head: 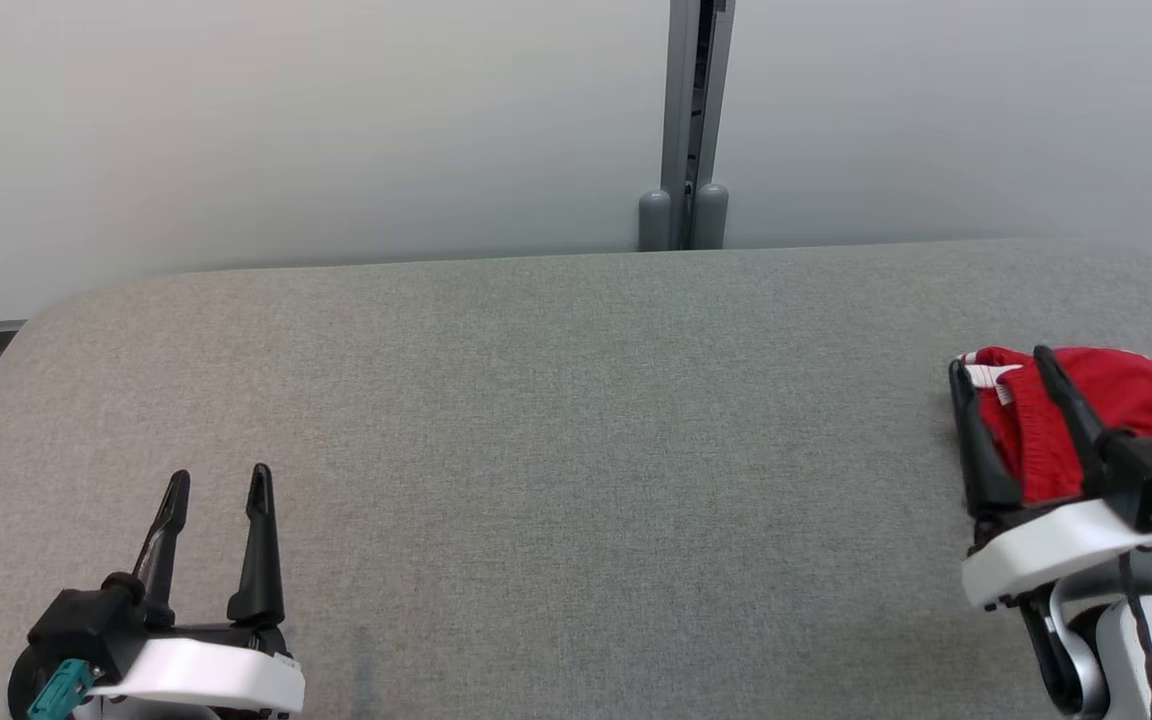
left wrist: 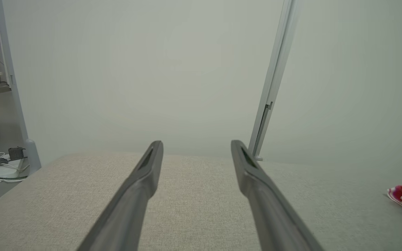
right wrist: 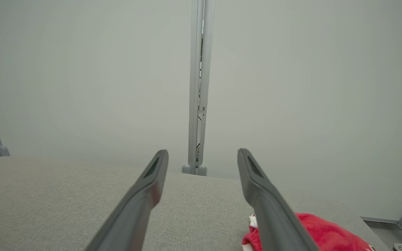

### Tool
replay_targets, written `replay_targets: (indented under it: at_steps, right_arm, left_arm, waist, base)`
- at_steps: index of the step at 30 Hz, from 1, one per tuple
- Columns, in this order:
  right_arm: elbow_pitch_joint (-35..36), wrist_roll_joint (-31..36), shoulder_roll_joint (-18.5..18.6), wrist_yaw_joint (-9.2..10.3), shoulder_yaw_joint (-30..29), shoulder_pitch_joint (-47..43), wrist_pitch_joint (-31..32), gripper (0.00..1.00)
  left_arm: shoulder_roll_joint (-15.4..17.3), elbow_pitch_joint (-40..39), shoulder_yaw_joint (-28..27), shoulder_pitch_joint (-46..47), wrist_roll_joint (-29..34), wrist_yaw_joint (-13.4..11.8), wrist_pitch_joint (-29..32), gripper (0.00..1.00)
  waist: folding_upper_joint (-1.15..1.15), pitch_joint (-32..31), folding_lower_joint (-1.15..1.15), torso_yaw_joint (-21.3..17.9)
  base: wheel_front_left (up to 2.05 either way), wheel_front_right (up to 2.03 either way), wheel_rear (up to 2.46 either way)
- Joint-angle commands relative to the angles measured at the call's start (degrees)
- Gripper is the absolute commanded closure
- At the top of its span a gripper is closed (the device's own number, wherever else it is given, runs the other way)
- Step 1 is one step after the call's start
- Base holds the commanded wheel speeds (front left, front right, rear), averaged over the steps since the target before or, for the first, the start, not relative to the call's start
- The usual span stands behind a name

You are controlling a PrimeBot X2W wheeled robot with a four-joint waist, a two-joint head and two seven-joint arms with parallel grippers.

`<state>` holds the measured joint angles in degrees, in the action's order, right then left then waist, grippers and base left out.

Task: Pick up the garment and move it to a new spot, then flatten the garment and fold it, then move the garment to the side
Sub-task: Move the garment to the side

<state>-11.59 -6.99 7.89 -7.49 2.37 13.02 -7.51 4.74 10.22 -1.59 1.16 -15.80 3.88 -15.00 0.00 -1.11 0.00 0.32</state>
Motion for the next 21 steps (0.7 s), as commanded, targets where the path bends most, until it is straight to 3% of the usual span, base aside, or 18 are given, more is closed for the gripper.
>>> replay_targets:
  at_steps: [1, 9, 21]
  right_arm:
    - [0.0, -0.7, -0.1, -0.01, 0.0, -1.0, -1.0, 0.00]
    - [-3.9, -4.0, -2.5, -0.01, -0.2, -5.5, -5.5, 0.00]
    - [-5.2, -3.7, -3.7, -0.01, 2.6, -6.3, -7.3, 0.00]
  left_arm:
    - [0.1, 0.3, -0.3, -0.6, -0.1, -0.4, -0.2, 0.00]
    - [-0.8, 1.1, -0.4, -1.7, 1.5, -0.9, -0.2, 0.00]
    - [-1.3, 2.3, 0.6, -1.1, 2.8, 0.6, -0.2, 0.00]
  waist:
    - [0.00, -0.1, 0.00, 0.2]
    - [0.00, -0.4, 0.00, 1.0]
    - [0.00, -0.5, 0.00, 0.7]
  base:
    - [0.00, 0.00, 0.00]
    - [0.00, 0.00, 0.00]
    - [0.00, 0.00, 0.00]
